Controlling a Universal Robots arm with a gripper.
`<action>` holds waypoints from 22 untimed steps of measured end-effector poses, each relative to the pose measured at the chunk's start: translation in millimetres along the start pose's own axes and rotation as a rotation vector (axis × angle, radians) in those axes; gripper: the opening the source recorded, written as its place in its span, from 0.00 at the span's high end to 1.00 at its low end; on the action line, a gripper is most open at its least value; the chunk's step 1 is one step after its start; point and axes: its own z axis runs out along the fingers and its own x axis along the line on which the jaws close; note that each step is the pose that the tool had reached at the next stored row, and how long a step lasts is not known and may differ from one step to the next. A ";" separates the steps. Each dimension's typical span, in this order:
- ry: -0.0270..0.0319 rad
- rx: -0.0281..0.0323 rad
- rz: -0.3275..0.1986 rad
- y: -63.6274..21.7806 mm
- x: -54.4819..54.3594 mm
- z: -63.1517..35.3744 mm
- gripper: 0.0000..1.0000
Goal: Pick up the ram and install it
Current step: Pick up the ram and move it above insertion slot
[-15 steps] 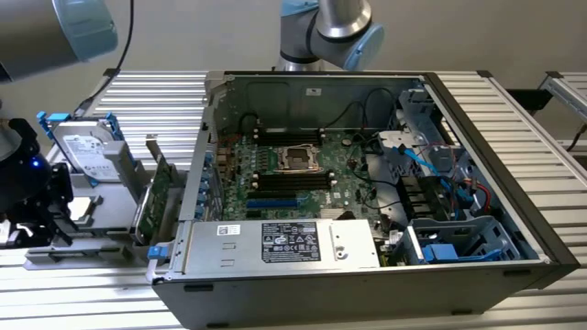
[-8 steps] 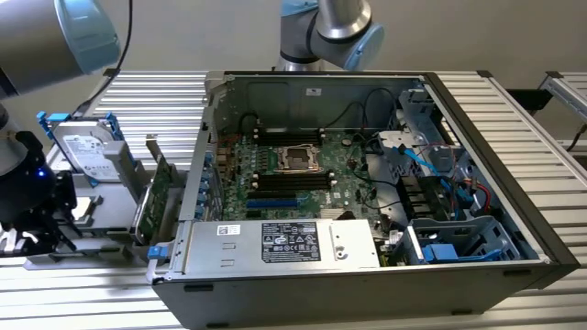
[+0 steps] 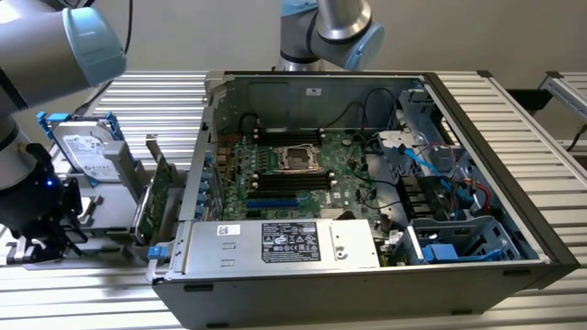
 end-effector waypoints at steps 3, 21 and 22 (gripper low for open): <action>-0.0003 0.0000 0.000 -0.3 0.0 5.5 0.70; -0.0010 0.0000 0.023 -0.6 0.0 17.0 0.73; -0.0010 0.0000 0.023 -0.6 0.0 17.0 0.79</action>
